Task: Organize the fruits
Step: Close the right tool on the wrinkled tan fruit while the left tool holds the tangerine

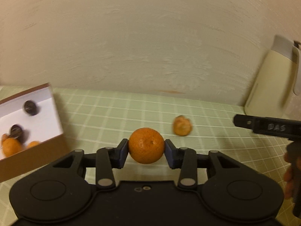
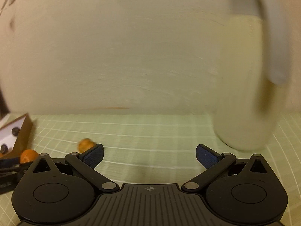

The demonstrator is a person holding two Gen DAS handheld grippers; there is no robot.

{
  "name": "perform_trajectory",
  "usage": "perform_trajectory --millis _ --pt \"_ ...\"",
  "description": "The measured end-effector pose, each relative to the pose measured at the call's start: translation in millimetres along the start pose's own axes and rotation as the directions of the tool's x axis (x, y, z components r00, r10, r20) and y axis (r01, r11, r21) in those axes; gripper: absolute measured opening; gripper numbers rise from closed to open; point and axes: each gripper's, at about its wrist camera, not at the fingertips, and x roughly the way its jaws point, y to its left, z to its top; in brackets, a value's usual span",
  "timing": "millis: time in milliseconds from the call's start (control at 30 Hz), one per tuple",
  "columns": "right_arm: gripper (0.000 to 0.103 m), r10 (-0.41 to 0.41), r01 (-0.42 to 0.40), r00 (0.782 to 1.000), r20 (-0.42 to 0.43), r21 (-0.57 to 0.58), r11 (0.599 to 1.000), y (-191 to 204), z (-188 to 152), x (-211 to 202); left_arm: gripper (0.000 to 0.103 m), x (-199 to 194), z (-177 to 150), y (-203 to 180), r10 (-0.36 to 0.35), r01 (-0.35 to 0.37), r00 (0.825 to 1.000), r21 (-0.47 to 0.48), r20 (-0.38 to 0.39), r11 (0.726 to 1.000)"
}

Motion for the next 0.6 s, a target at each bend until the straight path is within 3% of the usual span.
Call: perform_trajectory --millis 133,433,500,533,600 --pt "0.103 0.034 -0.034 0.999 0.007 -0.073 0.997 31.6 -3.5 17.7 0.032 -11.3 -0.3 19.3 0.025 -0.025 1.000 -0.011 0.004 1.000" --pt "0.103 0.028 -0.031 0.999 -0.047 -0.078 0.996 84.1 1.1 55.1 0.032 -32.6 -7.0 52.7 0.061 -0.061 0.998 -0.023 -0.001 0.998" --pt "0.091 0.024 -0.027 0.998 -0.056 -0.060 0.998 91.8 0.1 63.4 0.032 -37.3 -8.0 58.9 0.065 -0.065 0.998 -0.021 0.002 0.998" --pt "0.078 0.020 -0.023 0.998 -0.061 -0.054 0.998 96.4 0.5 67.9 0.032 -39.5 -8.0 62.1 0.066 -0.066 0.998 -0.021 0.004 0.998" --pt "0.076 -0.013 0.010 0.997 -0.071 -0.040 0.999 101.2 0.8 73.7 0.032 -42.2 -8.3 67.2 0.070 -0.070 0.998 -0.022 0.004 0.997"
